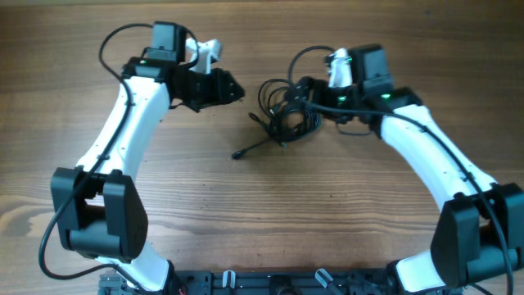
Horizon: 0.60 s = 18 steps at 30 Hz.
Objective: Untangle cables
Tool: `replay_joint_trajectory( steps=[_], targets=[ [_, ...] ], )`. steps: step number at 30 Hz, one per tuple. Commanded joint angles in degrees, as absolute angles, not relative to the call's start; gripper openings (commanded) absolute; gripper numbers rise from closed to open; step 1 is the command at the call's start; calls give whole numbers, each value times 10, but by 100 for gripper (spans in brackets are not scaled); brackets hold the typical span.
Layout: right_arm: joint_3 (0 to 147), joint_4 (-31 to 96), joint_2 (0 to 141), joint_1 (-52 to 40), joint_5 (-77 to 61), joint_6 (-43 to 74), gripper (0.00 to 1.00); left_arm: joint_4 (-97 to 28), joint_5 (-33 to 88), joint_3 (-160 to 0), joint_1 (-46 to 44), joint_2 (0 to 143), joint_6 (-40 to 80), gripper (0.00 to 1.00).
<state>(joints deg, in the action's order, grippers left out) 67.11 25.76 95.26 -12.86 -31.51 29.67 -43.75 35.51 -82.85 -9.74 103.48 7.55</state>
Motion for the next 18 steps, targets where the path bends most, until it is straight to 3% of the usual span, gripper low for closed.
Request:
replay_joint_trajectory(
  steps=[1, 10, 18],
  targets=[
    [679, 279, 931, -83, -321, 287, 98, -400, 374, -839, -147, 1023, 64, 50],
    [679, 338, 932, -36, -242, 285, 97, -282, 250, -839, -286, 1077, 125, 47],
    [679, 344, 932, 13, -242, 285, 97, -253, 200, -839, -338, 1129, 155, 44]
  ],
)
